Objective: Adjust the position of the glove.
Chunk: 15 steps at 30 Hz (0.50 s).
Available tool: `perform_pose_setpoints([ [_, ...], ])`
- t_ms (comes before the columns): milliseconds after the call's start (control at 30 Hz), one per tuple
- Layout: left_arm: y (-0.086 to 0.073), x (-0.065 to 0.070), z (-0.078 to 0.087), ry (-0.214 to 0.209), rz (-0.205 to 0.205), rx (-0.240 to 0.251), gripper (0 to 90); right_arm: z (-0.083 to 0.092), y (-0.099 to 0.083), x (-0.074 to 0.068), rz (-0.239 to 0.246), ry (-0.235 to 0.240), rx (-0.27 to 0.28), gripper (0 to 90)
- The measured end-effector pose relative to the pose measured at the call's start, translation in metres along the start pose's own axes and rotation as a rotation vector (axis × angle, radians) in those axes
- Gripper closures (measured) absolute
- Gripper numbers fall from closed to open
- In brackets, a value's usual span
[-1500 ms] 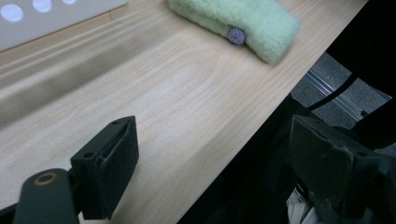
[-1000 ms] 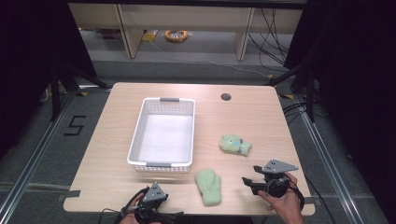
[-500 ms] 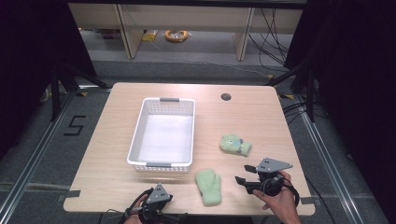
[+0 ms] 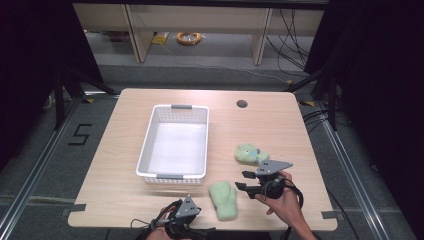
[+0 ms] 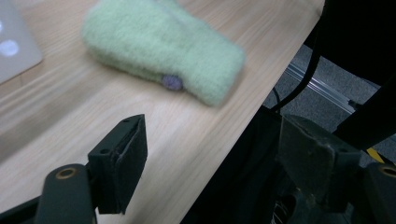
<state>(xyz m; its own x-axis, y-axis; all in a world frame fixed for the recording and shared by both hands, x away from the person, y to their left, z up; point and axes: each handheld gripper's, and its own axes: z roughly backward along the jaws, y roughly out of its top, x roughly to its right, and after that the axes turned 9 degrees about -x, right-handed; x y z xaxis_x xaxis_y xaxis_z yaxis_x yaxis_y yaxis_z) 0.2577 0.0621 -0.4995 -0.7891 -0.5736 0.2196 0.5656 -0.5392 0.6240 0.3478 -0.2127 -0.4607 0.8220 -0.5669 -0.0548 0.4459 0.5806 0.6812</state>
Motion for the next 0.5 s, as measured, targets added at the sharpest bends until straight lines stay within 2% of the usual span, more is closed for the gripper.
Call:
perform_pose_setpoints([
  [33,0.002,0.002,-0.002,-0.012,0.007,0.016,24.1,-0.002,0.002,0.0,0.006,0.001,-0.008,51.5],
  [67,0.004,0.003,-0.002,-0.008,-0.008,0.005,24.9,-0.007,0.007,0.0,0.005,0.011,-0.028,51.5],
  [100,0.007,0.004,-0.004,0.008,-0.025,0.005,25.9,-0.009,0.01,0.0,0.003,0.014,-0.032,51.6],
  [133,0.007,0.004,-0.004,0.008,-0.025,0.005,26.6,-0.009,0.01,0.0,0.003,0.014,-0.032,51.6],
  [167,0.009,0.003,-0.005,0.023,-0.053,-0.017,26.6,-0.012,0.012,0.001,0.008,0.018,-0.039,51.6],
  [200,0.012,0.004,-0.009,0.039,-0.059,-0.01,28.6,-0.017,0.016,0.002,0.01,0.025,-0.049,52.2],
  [300,0.014,0.003,-0.014,0.052,-0.06,-0.024,31.1,-0.024,0.019,0.003,0.008,0.031,-0.055,52.6],
  [333,0.015,0.003,-0.016,0.04,-0.061,-0.022,31.8,-0.027,0.021,0.004,0.014,0.04,-0.058,53.3],
  [367,0.017,0.003,-0.017,0.045,-0.076,-0.024,33.2,-0.03,0.023,0.004,0.013,0.05,-0.062,53.6],
  [400,0.018,0.003,-0.018,0.041,-0.067,-0.011,34.4,-0.033,0.024,0.003,0.005,0.062,-0.074,54.0],
  [500,0.022,0.004,-0.021,0.038,-0.053,-0.016,36.1,-0.04,0.029,0.004,0.02,0.081,-0.1,55.3],
])
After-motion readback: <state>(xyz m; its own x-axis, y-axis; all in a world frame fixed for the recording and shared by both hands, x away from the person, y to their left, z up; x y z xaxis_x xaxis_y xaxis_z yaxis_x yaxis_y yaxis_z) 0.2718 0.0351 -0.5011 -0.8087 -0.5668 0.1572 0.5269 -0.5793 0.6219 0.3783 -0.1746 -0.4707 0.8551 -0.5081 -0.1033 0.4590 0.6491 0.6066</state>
